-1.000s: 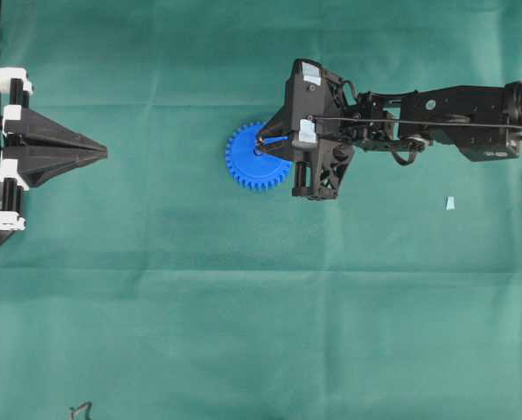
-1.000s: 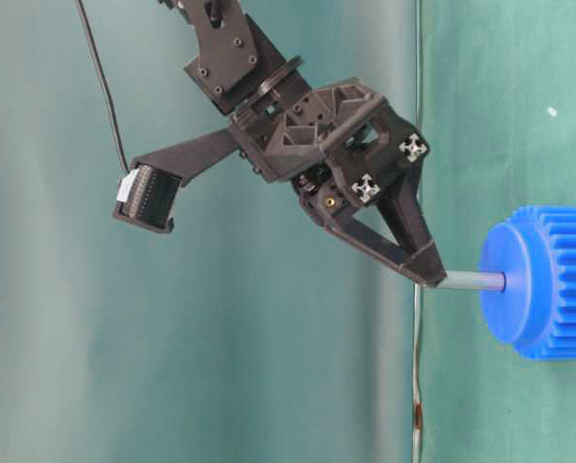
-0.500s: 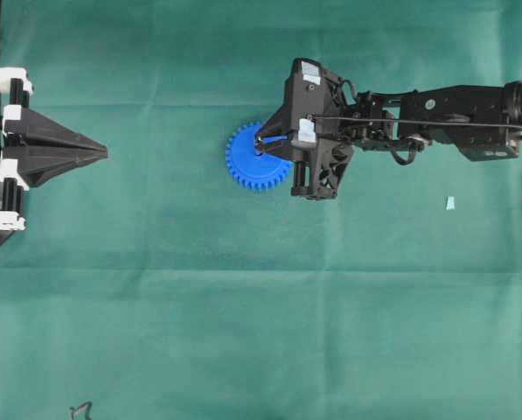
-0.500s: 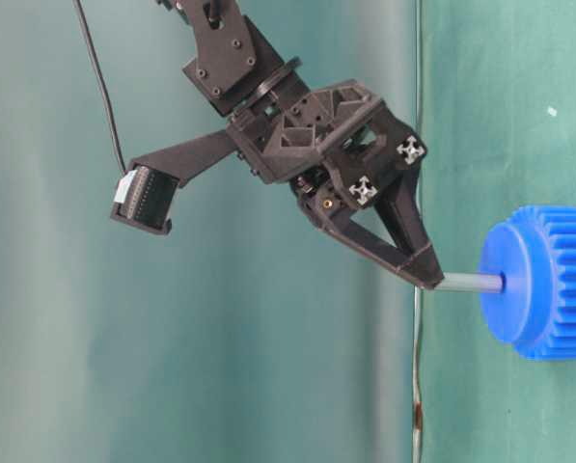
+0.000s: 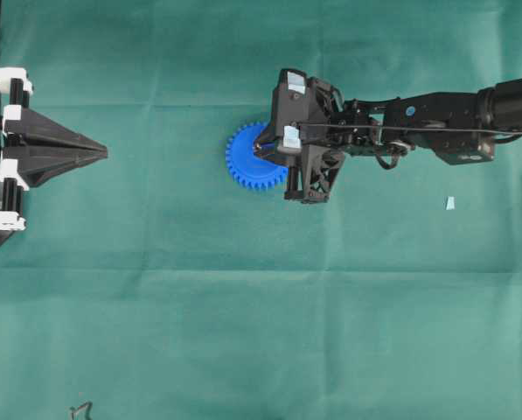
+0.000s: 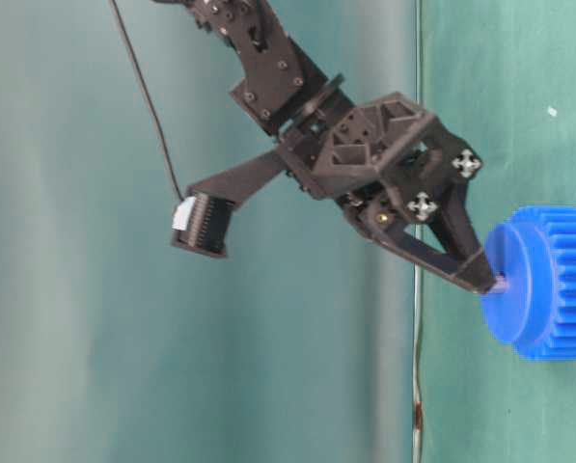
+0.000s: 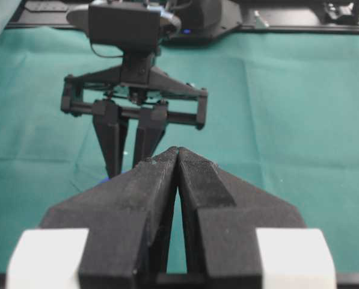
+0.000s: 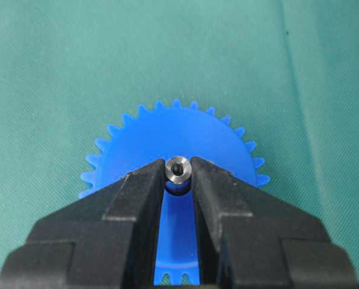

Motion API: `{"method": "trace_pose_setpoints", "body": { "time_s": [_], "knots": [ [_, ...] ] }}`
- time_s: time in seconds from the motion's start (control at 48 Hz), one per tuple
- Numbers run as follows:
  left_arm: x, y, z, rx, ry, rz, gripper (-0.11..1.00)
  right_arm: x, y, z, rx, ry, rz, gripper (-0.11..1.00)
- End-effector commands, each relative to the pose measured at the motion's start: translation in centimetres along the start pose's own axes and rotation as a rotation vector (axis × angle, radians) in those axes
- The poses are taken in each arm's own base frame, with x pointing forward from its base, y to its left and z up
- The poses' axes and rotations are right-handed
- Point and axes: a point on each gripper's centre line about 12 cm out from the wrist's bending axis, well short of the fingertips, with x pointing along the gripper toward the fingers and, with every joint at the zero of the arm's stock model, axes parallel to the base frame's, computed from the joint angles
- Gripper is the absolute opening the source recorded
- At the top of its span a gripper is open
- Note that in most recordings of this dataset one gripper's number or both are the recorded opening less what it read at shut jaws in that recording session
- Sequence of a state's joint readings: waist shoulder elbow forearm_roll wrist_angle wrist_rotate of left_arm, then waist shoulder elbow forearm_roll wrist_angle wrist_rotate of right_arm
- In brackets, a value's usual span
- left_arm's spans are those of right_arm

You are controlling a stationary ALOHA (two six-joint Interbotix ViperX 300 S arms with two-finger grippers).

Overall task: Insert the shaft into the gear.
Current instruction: 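Open the right gripper and retract it away from the gear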

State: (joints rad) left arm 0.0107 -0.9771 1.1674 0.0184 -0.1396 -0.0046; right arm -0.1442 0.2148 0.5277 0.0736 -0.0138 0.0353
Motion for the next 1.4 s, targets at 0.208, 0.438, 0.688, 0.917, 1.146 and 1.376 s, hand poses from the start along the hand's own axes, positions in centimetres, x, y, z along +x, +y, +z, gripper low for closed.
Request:
{"method": "trace_pose_setpoints", "body": {
  "time_s": [0.208,0.438,0.688,0.917,1.146,1.376],
  "knots": [
    [0.2,0.0,1.1,0.002,-0.028,0.001,0.00,0.0,0.2,1.1,0.005,-0.030,0.004,0.17],
    [0.2,0.0,1.1,0.002,-0.028,0.001,0.00,-0.1,0.2,0.9,-0.002,-0.015,0.005,0.17],
    [0.2,0.0,1.1,0.002,-0.025,0.001,0.00,-0.1,0.2,0.9,-0.004,-0.016,0.005,0.17],
    [0.2,0.0,1.1,0.002,-0.025,0.001,0.00,-0.1,0.2,0.8,-0.002,-0.009,0.005,0.26],
    [0.2,0.0,1.1,0.002,-0.025,0.001,0.00,-0.3,0.3,1.4,-0.002,-0.027,0.006,0.87],
    [0.2,0.0,1.1,0.002,-0.026,0.001,0.00,-2.1,0.4,2.7,-0.007,-0.070,0.011,0.96]
  ]
}}
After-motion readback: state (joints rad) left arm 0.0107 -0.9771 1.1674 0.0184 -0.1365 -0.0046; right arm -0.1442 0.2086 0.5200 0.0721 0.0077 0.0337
